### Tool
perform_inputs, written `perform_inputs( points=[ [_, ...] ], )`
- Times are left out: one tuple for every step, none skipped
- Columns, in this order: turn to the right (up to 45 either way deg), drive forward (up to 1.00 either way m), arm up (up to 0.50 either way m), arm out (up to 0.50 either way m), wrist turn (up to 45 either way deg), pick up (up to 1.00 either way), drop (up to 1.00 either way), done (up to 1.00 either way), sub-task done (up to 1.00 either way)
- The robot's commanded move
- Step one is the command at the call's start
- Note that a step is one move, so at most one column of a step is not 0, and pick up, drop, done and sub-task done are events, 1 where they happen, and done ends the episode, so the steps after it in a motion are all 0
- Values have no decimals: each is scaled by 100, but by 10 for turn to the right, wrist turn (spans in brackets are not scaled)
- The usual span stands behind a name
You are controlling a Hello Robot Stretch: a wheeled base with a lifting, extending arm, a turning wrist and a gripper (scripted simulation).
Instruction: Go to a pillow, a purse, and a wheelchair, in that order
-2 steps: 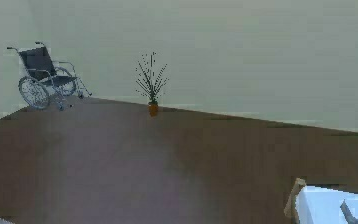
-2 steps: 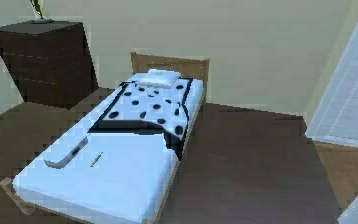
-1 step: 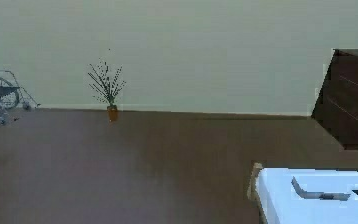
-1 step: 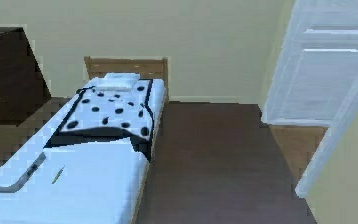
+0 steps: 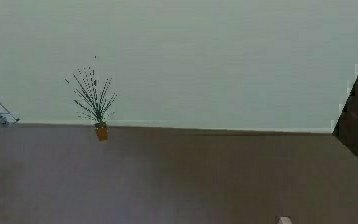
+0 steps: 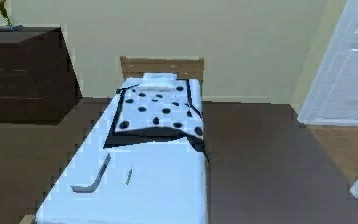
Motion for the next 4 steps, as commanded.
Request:
perform_inputs(
  points=[
    [30,0,0,0,0,0,0,0,0],
    [0,30,0,0,0,0,0,0,0],
    [-450,0,0,0,0,0,0,0,0],
    [-180,0,0,0,0,0,0,0,0]
  ],
)
